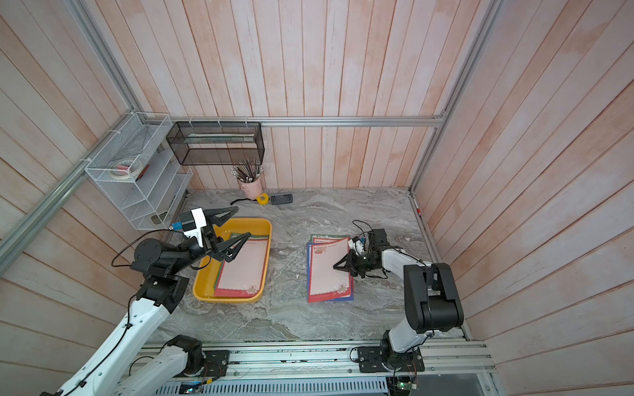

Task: Take out the stationery paper from the storage box
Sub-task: Place the stationery paper at the center of the board.

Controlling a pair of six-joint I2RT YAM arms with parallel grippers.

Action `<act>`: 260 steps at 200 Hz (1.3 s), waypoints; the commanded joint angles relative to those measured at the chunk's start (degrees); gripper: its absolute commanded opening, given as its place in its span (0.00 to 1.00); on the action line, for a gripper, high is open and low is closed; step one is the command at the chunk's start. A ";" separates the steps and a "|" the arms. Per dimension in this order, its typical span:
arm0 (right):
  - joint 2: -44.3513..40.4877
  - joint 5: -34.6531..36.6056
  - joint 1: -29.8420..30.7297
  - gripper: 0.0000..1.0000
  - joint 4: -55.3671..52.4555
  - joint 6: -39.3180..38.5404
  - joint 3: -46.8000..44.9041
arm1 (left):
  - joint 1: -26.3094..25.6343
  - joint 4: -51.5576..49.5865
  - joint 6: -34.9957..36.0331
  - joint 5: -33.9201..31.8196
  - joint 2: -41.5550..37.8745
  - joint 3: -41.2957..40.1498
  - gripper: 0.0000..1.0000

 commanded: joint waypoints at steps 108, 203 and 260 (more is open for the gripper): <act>1.27 10.33 -0.57 0.16 -6.13 -4.12 2.06 | -0.42 -0.67 1.39 -1.06 -0.70 1.56 0.90; 0.71 15.71 -0.59 0.19 -8.08 -4.82 2.60 | -0.77 -1.10 1.73 -1.24 -0.74 1.64 0.90; -1.39 22.21 -0.63 0.30 -8.75 -3.99 2.56 | -1.27 -2.54 3.39 -2.05 -1.09 1.86 0.90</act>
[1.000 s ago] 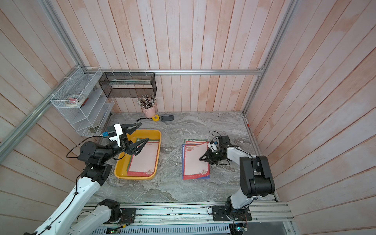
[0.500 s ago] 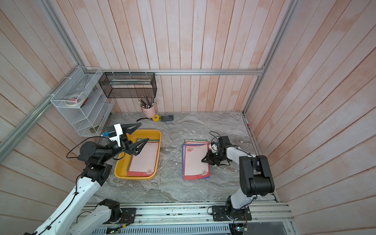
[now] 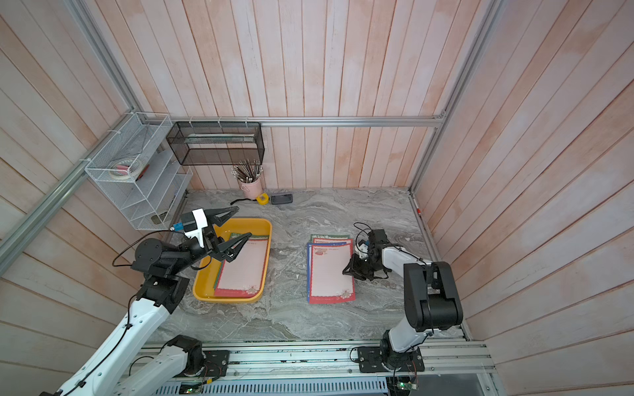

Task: Take out the stationery paper from the storage box
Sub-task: Place the stationery paper at the center of the board.

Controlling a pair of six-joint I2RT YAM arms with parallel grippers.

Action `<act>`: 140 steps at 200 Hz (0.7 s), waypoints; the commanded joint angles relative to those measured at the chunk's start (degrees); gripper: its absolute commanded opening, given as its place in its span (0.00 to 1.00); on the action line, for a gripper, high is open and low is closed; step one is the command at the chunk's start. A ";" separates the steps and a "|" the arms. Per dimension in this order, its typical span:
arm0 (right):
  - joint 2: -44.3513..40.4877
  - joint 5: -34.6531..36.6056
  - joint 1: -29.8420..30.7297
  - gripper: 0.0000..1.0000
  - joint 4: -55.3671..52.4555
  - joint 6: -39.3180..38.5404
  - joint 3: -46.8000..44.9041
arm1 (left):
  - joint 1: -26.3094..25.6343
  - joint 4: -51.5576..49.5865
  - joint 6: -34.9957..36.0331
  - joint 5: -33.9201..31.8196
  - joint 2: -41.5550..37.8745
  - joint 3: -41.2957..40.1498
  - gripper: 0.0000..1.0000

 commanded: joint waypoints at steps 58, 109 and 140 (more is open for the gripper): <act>-6.82 9.14 -1.34 0.45 -2.32 0.53 1.53 | -0.84 -2.17 2.05 -1.07 -0.57 1.86 0.90; -11.21 13.90 -2.54 0.54 -2.87 0.19 1.34 | -1.09 -2.65 2.08 -1.55 -0.87 1.82 0.90; -15.53 19.25 -2.57 0.57 -2.87 0.49 1.12 | -1.23 -3.14 3.18 -1.73 -0.54 2.01 0.90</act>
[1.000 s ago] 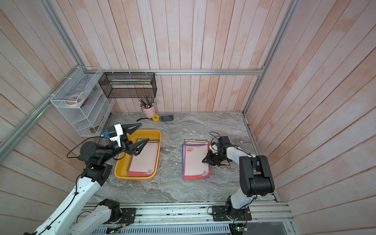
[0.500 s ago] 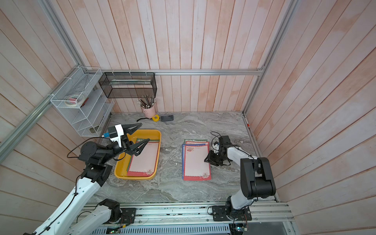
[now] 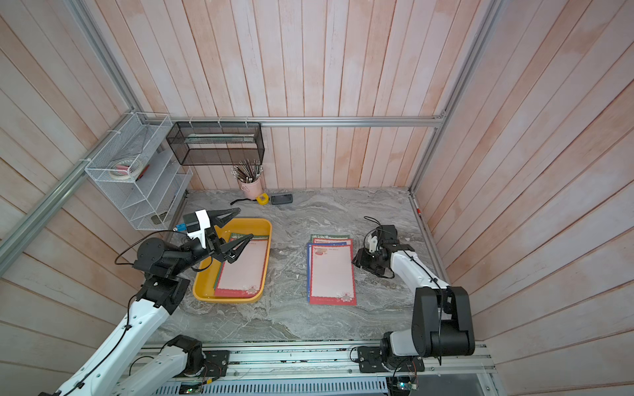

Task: Take out the stationery paper from the storage box
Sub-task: Place the stationery paper at the center of the board.

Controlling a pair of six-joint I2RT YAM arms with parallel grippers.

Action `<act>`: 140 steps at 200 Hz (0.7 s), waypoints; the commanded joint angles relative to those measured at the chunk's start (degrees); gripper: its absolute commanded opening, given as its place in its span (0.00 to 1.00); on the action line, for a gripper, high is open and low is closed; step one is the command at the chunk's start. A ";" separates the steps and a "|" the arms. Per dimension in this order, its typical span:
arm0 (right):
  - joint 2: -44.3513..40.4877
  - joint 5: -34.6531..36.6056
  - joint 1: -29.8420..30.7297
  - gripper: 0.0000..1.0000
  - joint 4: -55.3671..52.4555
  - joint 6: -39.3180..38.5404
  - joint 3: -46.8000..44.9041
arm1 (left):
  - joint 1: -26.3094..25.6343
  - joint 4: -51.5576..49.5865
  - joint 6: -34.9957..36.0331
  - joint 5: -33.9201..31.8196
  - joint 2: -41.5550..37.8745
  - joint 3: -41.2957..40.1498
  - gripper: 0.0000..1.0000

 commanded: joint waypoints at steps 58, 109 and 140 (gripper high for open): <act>-9.91 11.39 -0.29 0.57 0.17 1.21 0.05 | -1.13 -1.84 3.11 -1.71 -0.51 2.14 0.90; -13.40 12.57 -0.20 0.57 0.30 2.03 0.58 | -1.52 -2.96 4.52 -2.86 -0.50 2.15 0.90; -16.55 15.26 0.97 0.57 1.07 2.39 1.60 | -1.50 -6.14 6.98 -8.87 -0.97 2.82 0.90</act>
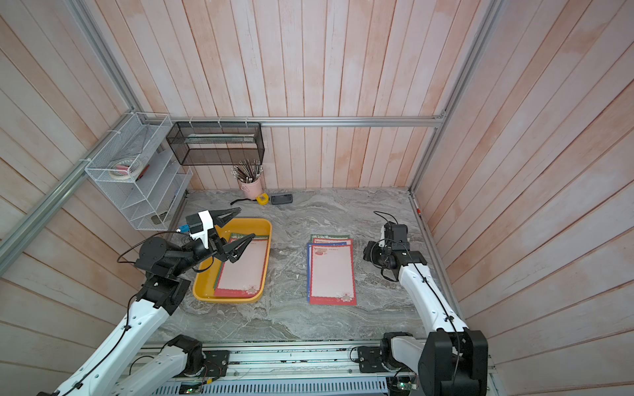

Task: Take out the stationery paper from the storage box
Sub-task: Place the stationery paper at the center of the board, then pick up the stationery paper from the storage box.

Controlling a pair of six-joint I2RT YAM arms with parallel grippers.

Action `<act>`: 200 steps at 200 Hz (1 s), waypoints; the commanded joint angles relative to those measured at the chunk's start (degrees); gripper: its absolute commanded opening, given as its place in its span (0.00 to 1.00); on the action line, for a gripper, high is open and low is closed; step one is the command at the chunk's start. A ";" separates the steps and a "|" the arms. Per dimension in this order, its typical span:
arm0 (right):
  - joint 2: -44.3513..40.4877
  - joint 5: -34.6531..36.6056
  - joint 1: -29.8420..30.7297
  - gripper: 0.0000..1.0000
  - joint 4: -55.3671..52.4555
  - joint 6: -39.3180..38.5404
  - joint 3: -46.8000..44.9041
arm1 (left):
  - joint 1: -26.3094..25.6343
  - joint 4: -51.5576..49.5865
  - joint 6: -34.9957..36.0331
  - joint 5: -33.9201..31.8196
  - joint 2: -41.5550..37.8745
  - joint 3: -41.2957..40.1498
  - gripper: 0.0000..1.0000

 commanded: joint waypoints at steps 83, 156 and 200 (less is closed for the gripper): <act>-9.53 13.90 22.16 0.53 14.45 -3.14 3.10 | -0.31 -10.74 6.06 -15.23 0.78 5.29 0.90; -4.79 13.05 35.80 0.53 27.32 -4.55 3.04 | -0.30 -17.40 5.84 -24.74 3.98 9.02 0.85; -0.01 11.31 38.55 0.53 30.70 -2.55 3.79 | -0.32 -26.25 4.33 -29.18 8.65 14.62 0.79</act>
